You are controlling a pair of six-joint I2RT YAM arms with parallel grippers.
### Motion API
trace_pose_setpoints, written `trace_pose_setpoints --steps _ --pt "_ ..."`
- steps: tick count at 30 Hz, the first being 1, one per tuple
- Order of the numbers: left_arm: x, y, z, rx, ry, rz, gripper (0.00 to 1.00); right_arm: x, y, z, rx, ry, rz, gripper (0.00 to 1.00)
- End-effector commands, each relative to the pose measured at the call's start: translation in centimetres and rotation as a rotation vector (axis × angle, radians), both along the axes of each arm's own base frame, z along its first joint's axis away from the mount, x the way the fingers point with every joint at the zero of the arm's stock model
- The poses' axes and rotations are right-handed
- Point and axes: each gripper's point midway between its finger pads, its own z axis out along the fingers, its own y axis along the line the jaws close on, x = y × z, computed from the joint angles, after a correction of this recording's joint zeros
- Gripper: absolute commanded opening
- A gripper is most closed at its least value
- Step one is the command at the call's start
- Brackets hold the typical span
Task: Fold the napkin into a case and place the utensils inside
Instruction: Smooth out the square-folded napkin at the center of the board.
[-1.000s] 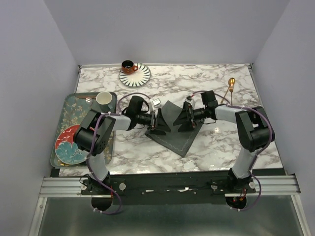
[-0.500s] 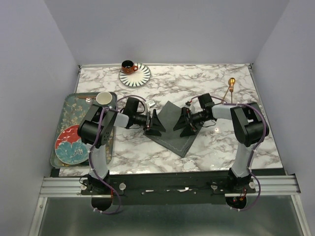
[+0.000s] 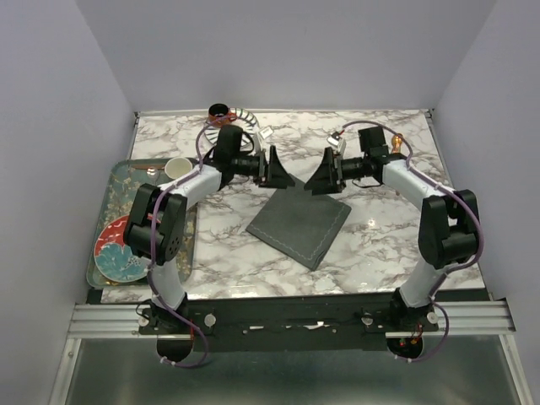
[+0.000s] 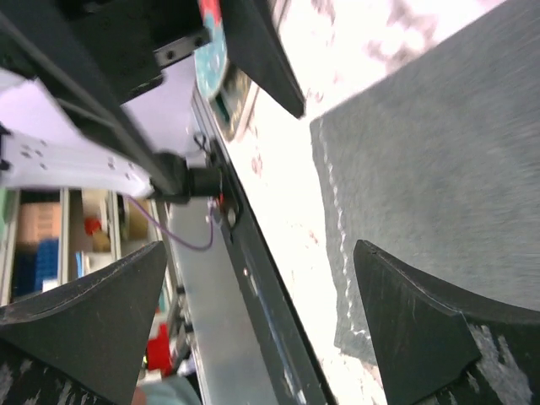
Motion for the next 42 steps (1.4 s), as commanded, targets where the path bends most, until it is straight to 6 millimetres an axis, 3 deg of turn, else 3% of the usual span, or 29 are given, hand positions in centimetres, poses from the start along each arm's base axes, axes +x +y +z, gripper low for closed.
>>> trace_pose_setpoints --steps 1,2,3,5,6,7,9,11,12,14,21,27,30,32,33,35,36,37,38,39,40,41,42 --pt "6.2 -3.6 2.2 -0.021 0.002 0.153 0.87 3.1 -1.9 -0.6 0.034 0.094 -0.098 1.00" --pt "6.9 -4.2 2.5 -0.038 0.017 0.165 0.88 3.6 -2.1 -1.0 0.031 0.101 -0.114 1.00" --pt "7.7 -4.8 1.0 -0.029 0.042 0.171 0.88 4.2 -2.1 -1.0 0.035 0.095 -0.123 1.00" --pt "9.3 -5.7 1.3 -0.047 0.036 0.195 0.87 4.8 -2.2 -1.5 0.035 0.109 -0.134 1.00" --pt "10.0 -6.0 -0.2 -0.037 0.063 0.203 0.88 5.2 -2.2 -2.3 0.034 0.130 -0.138 1.00" --pt "10.7 -6.6 0.3 -0.050 0.047 0.204 0.87 5.4 -2.3 -2.8 0.034 0.140 -0.144 1.00" --pt "11.6 -7.1 -1.7 -0.036 0.074 0.211 0.86 5.9 -2.6 -4.6 0.024 0.178 -0.160 1.00" --pt "12.3 -7.6 -1.9 -0.040 0.071 0.208 0.86 6.3 -3.2 -5.9 0.017 0.214 -0.182 1.00" --pt "12.6 -7.6 -3.5 -0.018 0.087 0.216 0.85 6.5 -3.5 -6.5 0.013 0.227 -0.194 1.00" --pt "13.0 -7.7 -4.6 -0.004 0.107 0.218 0.85 6.8 -4.2 -8.0 0.000 0.261 -0.222 1.00" --pt "13.2 -6.5 -11.9 0.065 0.270 0.263 0.83 6.2 -4.8 -11.5 -0.024 0.369 -0.254 1.00" --pt "13.8 -4.8 -14.8 0.028 0.343 0.266 0.83 4.9 -5.6 -13.4 -0.044 0.428 -0.276 1.00" --pt "14.2 -4.4 -14.3 -0.003 0.340 0.258 0.83 4.7 -5.7 -13.0 -0.045 0.412 -0.274 1.00" --pt "14.3 -4.2 -13.0 -0.030 0.310 0.240 0.83 5.0 -5.7 -12.4 -0.042 0.378 -0.268 1.00" --pt "14.3 -4.2 -10.7 -0.053 0.266 0.217 0.83 5.1 -5.7 -11.9 -0.039 0.364 -0.263 1.00" --pt "13.7 -4.0 -8.5 -0.045 0.170 0.167 0.83 5.6 -5.5 -9.7 -0.015 0.289 -0.238 1.00" --pt "13.6 -3.8 -5.5 -0.041 0.092 0.154 0.82 5.5 -5.5 -8.8 -0.010 0.271 -0.228 0.99" --pt "13.6 -3.3 -5.1 0.009 -0.080 0.112 0.81 5.4 -5.5 -7.4 -0.005 0.215 -0.213 0.98" --pt "12.2 -2.4 -5.5 0.092 -0.047 0.092 0.81 4.9 -5.4 -6.7 -0.003 0.198 -0.203 0.98" --pt "11.7 -1.6 -3.1 0.125 -0.163 0.072 0.80 4.4 -5.5 -6.3 -0.005 0.189 -0.200 0.97" --pt "11.3 -0.8 -2.9 0.190 -0.230 0.074 0.76 4.0 -5.6 -5.9 -0.009 0.158 -0.190 0.95" --pt "9.5 0.8 -4.8 0.277 -0.306 0.010 0.70 3.7 -5.8 -4.9 -0.023 0.116 -0.196 0.93" --pt "8.2 1.5 -2.2 0.292 -0.415 -0.012 0.65 2.9 -5.9 -5.1 -0.041 0.127 -0.195 0.90"
